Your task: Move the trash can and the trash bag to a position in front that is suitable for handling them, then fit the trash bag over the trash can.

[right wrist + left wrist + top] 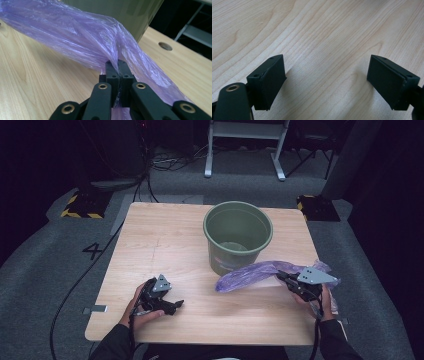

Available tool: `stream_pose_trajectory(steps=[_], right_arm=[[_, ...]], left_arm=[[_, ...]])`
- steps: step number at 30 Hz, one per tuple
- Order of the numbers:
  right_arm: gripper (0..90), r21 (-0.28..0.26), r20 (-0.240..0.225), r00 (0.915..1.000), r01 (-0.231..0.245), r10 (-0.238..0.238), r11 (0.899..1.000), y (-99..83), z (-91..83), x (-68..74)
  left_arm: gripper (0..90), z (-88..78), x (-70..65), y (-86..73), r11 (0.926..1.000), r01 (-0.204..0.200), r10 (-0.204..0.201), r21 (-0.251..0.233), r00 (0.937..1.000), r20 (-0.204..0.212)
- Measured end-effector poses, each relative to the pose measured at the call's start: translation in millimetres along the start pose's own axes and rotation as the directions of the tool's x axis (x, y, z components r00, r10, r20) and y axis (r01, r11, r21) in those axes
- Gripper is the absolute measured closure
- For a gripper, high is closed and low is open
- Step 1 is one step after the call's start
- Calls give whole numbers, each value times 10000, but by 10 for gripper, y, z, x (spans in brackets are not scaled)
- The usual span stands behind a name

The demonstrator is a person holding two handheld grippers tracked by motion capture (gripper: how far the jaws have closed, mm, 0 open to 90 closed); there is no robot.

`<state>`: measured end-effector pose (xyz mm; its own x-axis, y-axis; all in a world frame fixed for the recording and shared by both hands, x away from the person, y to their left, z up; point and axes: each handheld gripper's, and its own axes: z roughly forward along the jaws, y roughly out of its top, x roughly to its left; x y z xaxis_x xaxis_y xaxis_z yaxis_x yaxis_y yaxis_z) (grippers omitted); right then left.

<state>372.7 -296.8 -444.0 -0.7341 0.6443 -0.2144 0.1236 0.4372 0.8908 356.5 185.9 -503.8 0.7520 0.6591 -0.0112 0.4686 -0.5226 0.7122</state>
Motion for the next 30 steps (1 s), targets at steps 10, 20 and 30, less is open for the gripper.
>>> stream_pose_trajectory(steps=[10,20,30], right_arm=[[898,-744,1,9998,173,-173,9971,118,-134,35],[899,-1044,48,9999,122,-118,9945,170,-180,38],[900,-1445,330,9994,103,-56,9894,225,-302,1]], left_arm=[[145,10,10,13,10000,-37,37,31,10000,-15],[145,19,12,19,10000,-30,30,-3,10000,2],[145,24,15,24,10000,-44,44,8,10000,37]])
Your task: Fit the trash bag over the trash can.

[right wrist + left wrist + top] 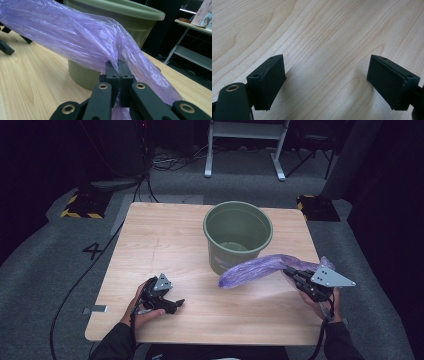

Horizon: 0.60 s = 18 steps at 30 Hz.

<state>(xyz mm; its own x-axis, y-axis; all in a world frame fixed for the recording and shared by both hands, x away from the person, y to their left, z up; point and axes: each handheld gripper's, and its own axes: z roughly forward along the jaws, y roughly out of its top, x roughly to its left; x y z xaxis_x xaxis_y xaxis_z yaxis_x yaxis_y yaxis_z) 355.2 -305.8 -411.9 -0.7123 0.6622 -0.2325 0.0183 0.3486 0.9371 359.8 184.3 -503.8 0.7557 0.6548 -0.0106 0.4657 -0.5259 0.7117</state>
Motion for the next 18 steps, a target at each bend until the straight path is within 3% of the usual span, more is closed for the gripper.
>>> stream_pose_trajectory(steps=[18], right_arm=[[900,-684,162,9999,70,-59,9976,177,-139,26]], left_arm=[[145,7,3,9,10000,-20,20,9,10000,-2]])
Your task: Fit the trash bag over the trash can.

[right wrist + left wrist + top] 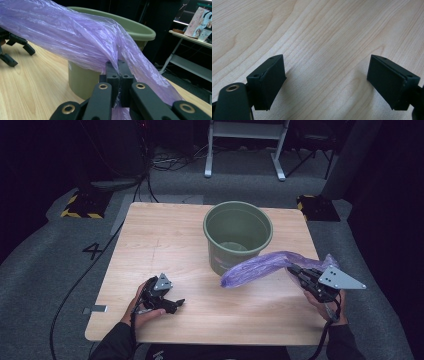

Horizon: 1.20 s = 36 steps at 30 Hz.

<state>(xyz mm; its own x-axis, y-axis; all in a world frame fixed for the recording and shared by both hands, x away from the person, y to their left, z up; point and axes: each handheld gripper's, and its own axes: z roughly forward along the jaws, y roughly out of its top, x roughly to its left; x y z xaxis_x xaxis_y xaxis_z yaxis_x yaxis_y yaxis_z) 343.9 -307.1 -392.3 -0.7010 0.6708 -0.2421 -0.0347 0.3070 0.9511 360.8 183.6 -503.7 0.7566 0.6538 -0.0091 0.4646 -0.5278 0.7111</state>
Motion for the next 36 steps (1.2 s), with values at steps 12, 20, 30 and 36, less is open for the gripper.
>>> stream_pose_trajectory(steps=[12,20,30,36], right_arm=[[900,-608,117,9997,204,-197,9979,227,-148,-5],[900,-692,401,9987,336,-309,9970,338,-204,-31],[900,-335,918,9951,388,-356,9987,490,37,-162],[900,-74,1420,9894,322,-308,9995,547,174,-266]], left_arm=[[145,10,0,12,10000,-1,1,0,10000,-44],[145,16,-7,15,10000,57,-57,-8,10000,-71],[158,17,-20,27,9999,100,-100,-24,9999,-48],[177,-86,-57,121,9979,-50,39,-653,9999,-168]])
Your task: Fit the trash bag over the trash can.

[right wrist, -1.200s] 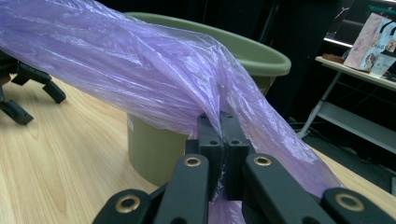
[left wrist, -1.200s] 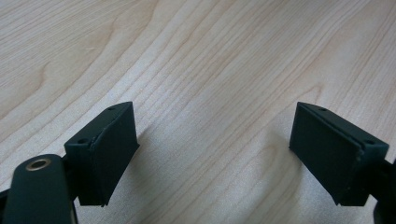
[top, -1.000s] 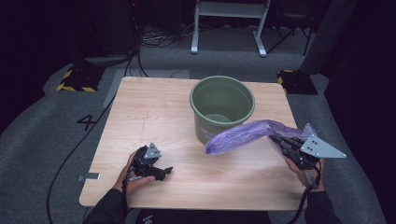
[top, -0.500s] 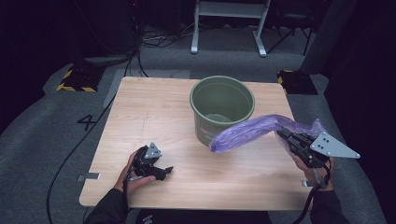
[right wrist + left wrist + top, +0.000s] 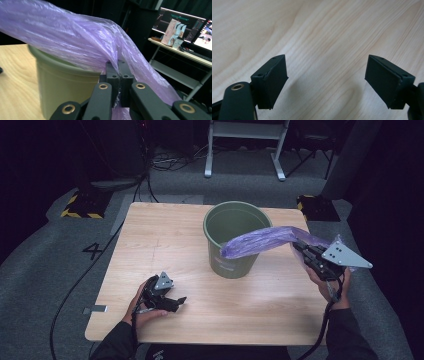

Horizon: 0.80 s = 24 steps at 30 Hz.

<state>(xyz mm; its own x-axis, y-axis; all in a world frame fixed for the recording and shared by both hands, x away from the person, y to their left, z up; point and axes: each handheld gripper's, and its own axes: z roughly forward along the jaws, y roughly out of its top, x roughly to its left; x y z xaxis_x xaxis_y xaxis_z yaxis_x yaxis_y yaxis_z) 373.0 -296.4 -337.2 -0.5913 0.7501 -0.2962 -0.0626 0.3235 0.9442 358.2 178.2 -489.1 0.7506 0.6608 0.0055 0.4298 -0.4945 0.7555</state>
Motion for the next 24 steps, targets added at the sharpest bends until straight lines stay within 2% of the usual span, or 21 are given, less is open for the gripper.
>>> stream_pose_trajectory(steps=[1,2,3,4,6,7,9,10,12,15,16,17,18,19,20,24], right_arm=[[900,147,177,9998,93,-95,9998,11,29,-24],[900,147,177,9998,93,-95,9998,11,29,-24],[900,226,336,9994,53,-61,9997,18,54,-50],[900,226,336,9994,53,-61,9997,18,54,-50],[900,358,483,9988,86,-104,9993,19,80,-70],[900,519,635,9978,144,-177,9985,14,107,-85],[900,657,773,9967,216,-266,9976,13,129,-93],[900,760,883,9954,297,-364,9967,16,139,-91],[900,840,946,9945,365,-444,9958,20,150,-89],[900,1005,1191,9910,498,-617,9937,43,180,-90],[899,1081,1357,9883,556,-701,9926,56,197,-95],[898,1153,1422,9864,667,-829,9911,59,208,-94],[898,1153,1422,9864,667,-829,9911,59,208,-94],[898,1238,1394,9865,687,-859,9899,54,233,-95],[898,1238,1394,9865,687,-859,9899,54,233,-95],[896,1322,1330,9868,746,-923,9884,37,272,-60]], left_arm=[[176,-67,-14,67,9994,-115,109,-338,9998,-169],[179,-67,-14,67,9994,-115,109,-338,9998,-169],[185,-142,-23,139,9965,-85,68,-837,9998,-211],[188,-142,-23,139,9965,-85,68,-837,9998,-211],[188,-215,-32,221,9921,-113,90,-1246,9998,-193],[189,-282,-51,306,9881,-312,287,-1508,9994,-191],[187,-316,-61,349,9863,-443,413,-1591,9989,-220],[187,-374,-72,436,9809,-580,562,-1856,9983,-150],[187,-400,-72,483,9785,-649,635,-1957,9979,-130],[188,-458,-80,621,9703,-756,765,-2296,9971,-48],[188,-490,-98,719,9653,-876,889,-2460,9960,-61],[189,-490,-98,719,9653,-876,889,-2460,9960,-61],[189,-503,-115,771,9609,-986,986,-2587,9950,-128],[203,-528,-153,889,9548,-1095,1109,-2763,9938,-109],[205,-528,-153,889,9548,-1095,1109,-2763,9938,-109],[214,-542,-243,1164,9397,-1527,1523,-3059,9880,-251]])
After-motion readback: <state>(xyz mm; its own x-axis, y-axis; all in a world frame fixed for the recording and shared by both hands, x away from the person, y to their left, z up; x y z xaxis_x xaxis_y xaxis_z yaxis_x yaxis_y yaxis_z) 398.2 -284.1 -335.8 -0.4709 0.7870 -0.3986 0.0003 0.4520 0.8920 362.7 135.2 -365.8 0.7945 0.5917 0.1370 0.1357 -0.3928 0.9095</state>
